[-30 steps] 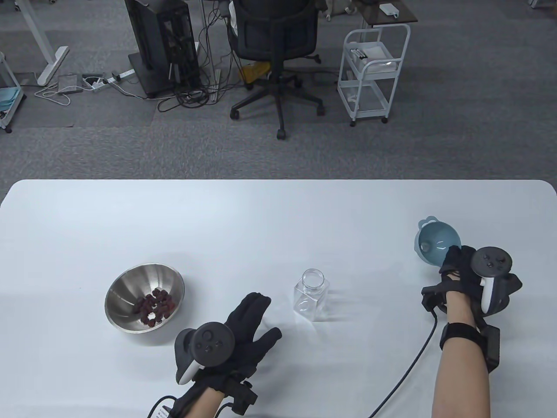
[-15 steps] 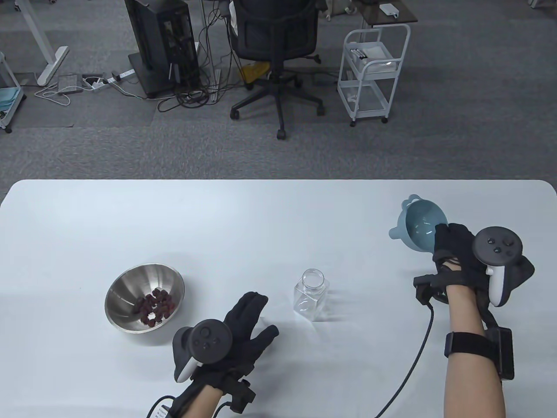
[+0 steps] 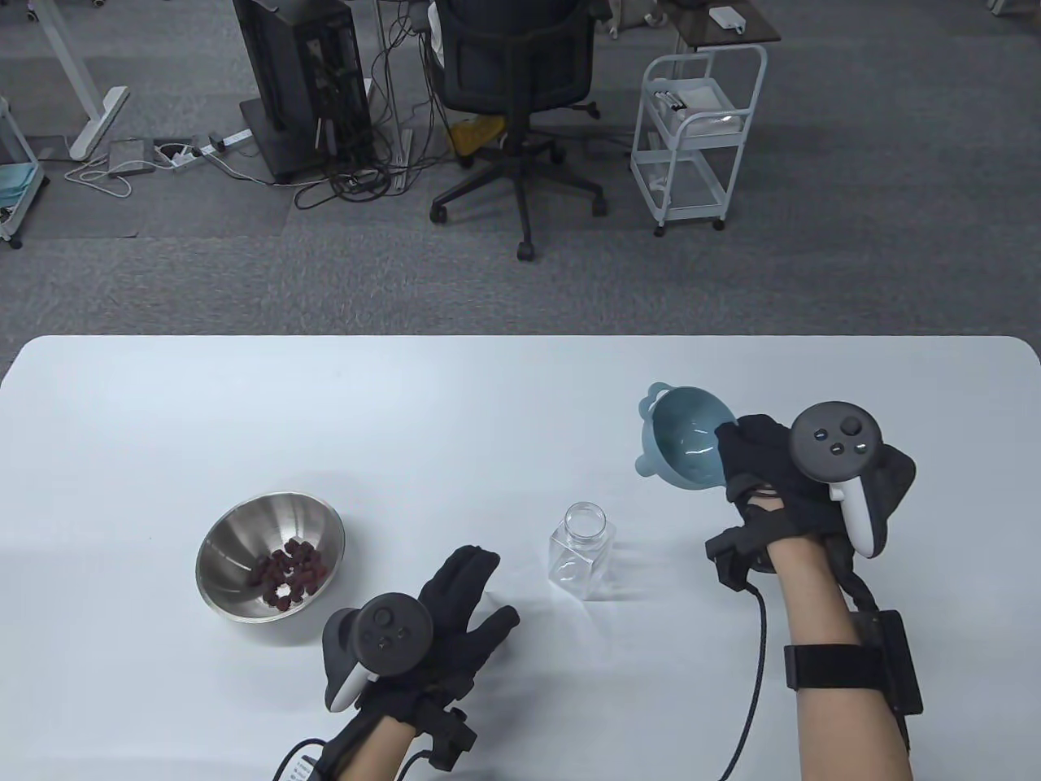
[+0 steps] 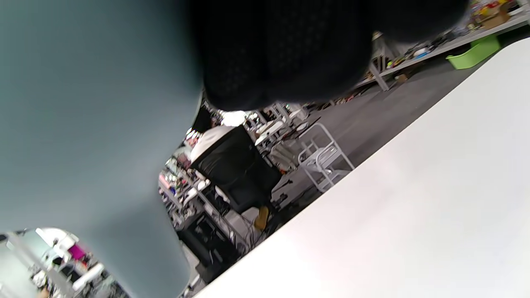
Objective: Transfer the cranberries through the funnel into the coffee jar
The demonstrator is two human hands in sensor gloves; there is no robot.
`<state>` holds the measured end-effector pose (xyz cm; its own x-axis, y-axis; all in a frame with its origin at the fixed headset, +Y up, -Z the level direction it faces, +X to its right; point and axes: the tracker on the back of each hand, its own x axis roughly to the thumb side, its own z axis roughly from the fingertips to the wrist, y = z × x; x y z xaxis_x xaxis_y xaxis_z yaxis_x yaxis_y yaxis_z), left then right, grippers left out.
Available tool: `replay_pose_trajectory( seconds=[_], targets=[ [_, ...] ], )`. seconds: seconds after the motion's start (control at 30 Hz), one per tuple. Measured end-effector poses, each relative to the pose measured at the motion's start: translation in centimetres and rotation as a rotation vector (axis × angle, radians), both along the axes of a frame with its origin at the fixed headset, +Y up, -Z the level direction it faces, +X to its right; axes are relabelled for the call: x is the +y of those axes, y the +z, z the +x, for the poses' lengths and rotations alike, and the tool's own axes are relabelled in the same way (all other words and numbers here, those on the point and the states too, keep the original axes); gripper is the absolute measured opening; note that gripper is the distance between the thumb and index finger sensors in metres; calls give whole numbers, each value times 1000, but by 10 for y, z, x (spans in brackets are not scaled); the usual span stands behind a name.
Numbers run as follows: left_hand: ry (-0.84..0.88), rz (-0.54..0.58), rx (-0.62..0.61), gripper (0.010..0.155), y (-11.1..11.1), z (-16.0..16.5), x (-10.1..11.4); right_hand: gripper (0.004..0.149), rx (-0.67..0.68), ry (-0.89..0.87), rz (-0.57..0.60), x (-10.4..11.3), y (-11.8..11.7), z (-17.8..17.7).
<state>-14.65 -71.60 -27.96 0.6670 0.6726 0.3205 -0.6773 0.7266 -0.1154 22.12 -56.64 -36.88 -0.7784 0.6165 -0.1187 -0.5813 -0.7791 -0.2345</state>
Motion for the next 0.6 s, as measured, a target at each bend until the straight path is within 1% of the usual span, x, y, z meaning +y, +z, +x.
replay_pose_trajectory(
  seconds=[0.1, 0.27, 0.6],
  targets=[
    [-4, -6, -1, 77, 1, 0, 2, 40, 61, 45, -26, -3, -1, -20],
    [-7, -12, 3, 77, 1, 0, 4, 41, 109, 115, -69, -14, -3, -47],
    [-1, -21, 7, 76, 1, -1, 5, 41, 119, 189, -118, -34, -8, -68]
  ],
)
